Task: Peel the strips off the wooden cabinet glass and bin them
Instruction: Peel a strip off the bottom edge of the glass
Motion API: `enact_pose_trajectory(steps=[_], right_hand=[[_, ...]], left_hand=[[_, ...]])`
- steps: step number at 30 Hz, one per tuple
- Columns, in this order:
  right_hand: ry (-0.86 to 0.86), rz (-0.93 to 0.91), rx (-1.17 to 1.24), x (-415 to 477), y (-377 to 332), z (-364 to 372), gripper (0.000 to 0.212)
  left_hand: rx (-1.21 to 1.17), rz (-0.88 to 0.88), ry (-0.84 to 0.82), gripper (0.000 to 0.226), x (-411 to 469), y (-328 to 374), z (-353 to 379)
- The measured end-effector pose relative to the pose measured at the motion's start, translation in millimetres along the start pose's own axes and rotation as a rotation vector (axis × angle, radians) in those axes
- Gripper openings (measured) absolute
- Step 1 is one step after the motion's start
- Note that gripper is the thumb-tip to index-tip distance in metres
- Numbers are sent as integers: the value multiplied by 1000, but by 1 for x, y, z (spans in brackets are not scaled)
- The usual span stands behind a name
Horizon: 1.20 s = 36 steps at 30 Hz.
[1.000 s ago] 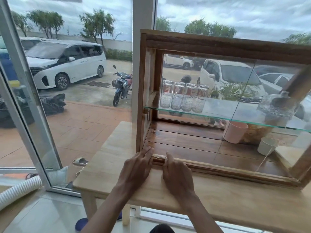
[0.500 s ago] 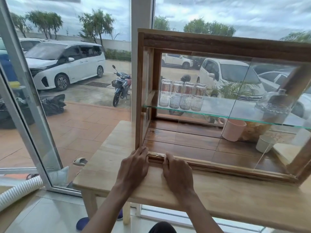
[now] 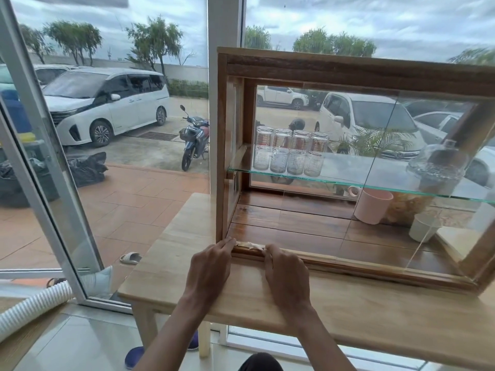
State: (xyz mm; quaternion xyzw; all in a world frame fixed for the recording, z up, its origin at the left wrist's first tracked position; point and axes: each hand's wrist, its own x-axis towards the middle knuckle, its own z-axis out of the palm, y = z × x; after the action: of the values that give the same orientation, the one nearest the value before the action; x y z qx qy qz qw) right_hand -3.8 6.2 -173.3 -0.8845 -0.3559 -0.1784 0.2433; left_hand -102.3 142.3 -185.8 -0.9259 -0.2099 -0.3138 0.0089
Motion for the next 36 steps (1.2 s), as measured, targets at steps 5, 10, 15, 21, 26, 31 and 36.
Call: enact_pose_trajectory(steps=[5, 10, 15, 21, 26, 31, 36], right_hand=[[30, 20, 66, 0, 3, -1, 19], [56, 22, 80, -1, 4, -2, 12], [72, 20, 119, -1, 4, -4, 13], [125, -9, 84, -2, 5, -3, 11], [156, -27, 109, -1, 7, 0, 13], [183, -64, 145, 0, 7, 2, 17], [209, -120, 162, -4, 5, 0, 16]], left_hand=[[-6, 22, 48, 42, -1, 0, -1], [-16, 9, 64, 39, -1, -2, 0], [-48, -4, 94, 35, -2, -3, -1], [-96, -14, 142, 32, -3, -2, -2], [-127, -9, 166, 30, -3, -2, -3], [-203, -3, 164, 24, -4, -2, -4], [-255, -40, 172, 18, -4, -3, -6]])
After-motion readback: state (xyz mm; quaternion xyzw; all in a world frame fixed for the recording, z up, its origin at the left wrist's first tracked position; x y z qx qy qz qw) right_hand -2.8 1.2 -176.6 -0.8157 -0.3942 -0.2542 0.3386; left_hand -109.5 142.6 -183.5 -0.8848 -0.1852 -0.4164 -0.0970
